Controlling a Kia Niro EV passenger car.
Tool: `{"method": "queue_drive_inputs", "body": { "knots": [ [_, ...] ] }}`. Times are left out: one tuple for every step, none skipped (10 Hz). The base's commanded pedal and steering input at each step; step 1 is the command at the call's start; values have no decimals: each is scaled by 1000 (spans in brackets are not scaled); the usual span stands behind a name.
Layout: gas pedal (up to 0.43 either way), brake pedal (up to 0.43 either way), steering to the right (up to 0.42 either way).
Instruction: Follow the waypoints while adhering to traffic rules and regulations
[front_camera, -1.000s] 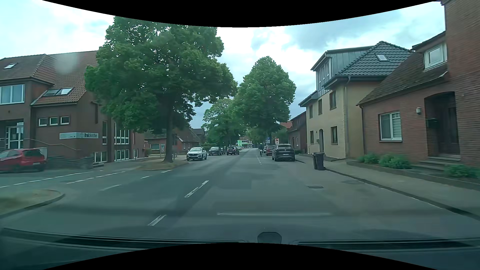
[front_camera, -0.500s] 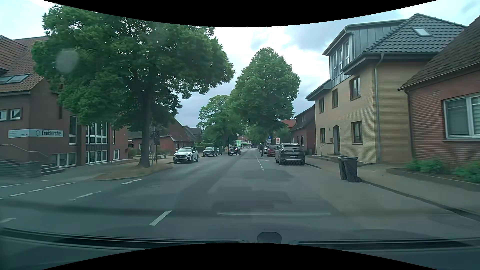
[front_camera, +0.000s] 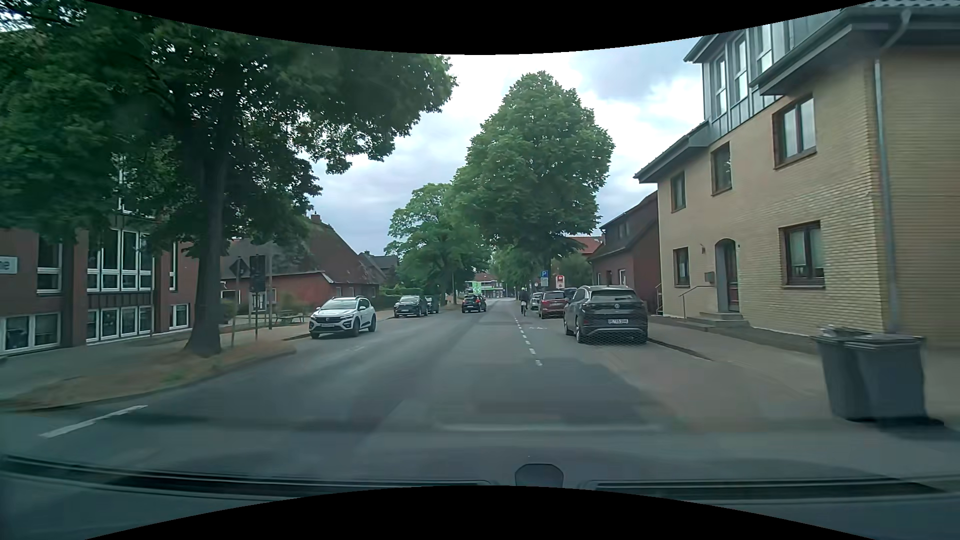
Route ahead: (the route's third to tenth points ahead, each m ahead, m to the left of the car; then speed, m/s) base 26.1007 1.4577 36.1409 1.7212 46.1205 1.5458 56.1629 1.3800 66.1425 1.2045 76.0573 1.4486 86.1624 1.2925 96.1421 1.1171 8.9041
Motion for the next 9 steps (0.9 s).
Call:
{"method": "queue_drive_inputs", "body": {
  "knots": [
    [138, 0, -2],
    [138, 0, -3],
    [138, 0, -3],
    [138, 0, -2],
    [138, 0, -2],
    [138, 0, -2],
    [130, 0, -2],
    [130, 0, -3],
    [130, 0, -6]
  ]
}}
